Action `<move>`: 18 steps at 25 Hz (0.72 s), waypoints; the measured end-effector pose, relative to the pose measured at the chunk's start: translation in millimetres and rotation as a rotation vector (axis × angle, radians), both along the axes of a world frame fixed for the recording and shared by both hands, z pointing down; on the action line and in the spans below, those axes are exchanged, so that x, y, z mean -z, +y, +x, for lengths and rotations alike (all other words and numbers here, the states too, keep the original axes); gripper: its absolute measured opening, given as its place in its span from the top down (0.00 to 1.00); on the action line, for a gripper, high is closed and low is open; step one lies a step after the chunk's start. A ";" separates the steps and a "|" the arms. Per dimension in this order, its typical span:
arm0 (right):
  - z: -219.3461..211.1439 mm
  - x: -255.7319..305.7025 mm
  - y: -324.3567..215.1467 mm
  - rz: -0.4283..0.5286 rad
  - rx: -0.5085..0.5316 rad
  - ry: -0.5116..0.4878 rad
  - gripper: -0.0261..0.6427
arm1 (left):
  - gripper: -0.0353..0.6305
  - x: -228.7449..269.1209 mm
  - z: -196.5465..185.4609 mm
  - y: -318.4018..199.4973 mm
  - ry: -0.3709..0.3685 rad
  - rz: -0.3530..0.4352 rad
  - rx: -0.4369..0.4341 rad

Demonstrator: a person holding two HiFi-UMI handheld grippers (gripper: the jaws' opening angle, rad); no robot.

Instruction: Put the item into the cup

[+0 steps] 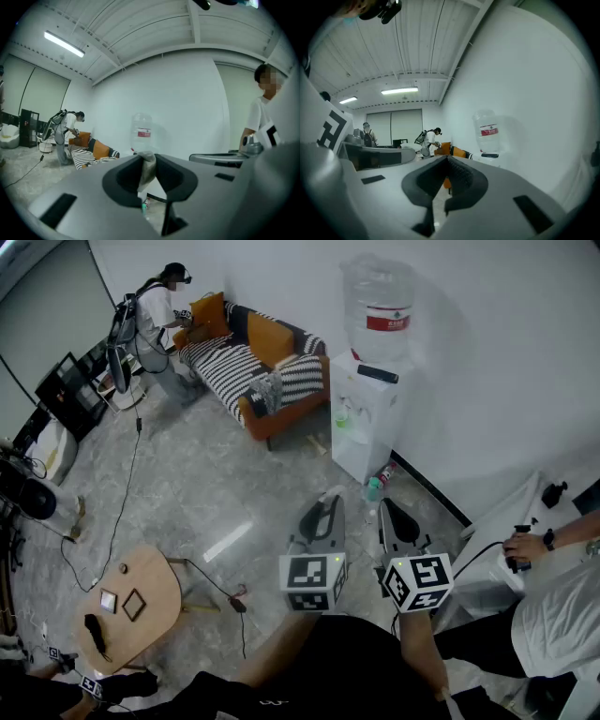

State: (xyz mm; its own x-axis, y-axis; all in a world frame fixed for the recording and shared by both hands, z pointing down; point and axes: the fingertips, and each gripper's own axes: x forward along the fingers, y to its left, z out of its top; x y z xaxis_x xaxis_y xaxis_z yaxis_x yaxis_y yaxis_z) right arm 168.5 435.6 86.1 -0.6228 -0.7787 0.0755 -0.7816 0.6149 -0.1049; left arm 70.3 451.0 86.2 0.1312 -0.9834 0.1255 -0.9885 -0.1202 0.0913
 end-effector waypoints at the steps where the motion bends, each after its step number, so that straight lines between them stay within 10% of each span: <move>1: 0.4 -1.0 1.3 -0.001 0.000 0.003 0.94 | 0.83 -0.1 -1.3 1.3 0.001 0.001 0.003; 18: 17.6 -19.1 -7.7 -0.008 -0.021 -0.015 0.94 | 0.83 -14.3 -3.6 3.7 -0.001 -0.011 0.055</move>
State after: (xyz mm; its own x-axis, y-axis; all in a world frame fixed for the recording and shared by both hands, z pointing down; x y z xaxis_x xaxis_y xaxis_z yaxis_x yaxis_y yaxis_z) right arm 186.1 427.9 105.2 -0.6077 -0.7908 0.0731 -0.7924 0.5977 -0.1217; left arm 66.8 454.7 100.6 0.0767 -0.9877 0.1362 -0.9937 -0.0645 0.0916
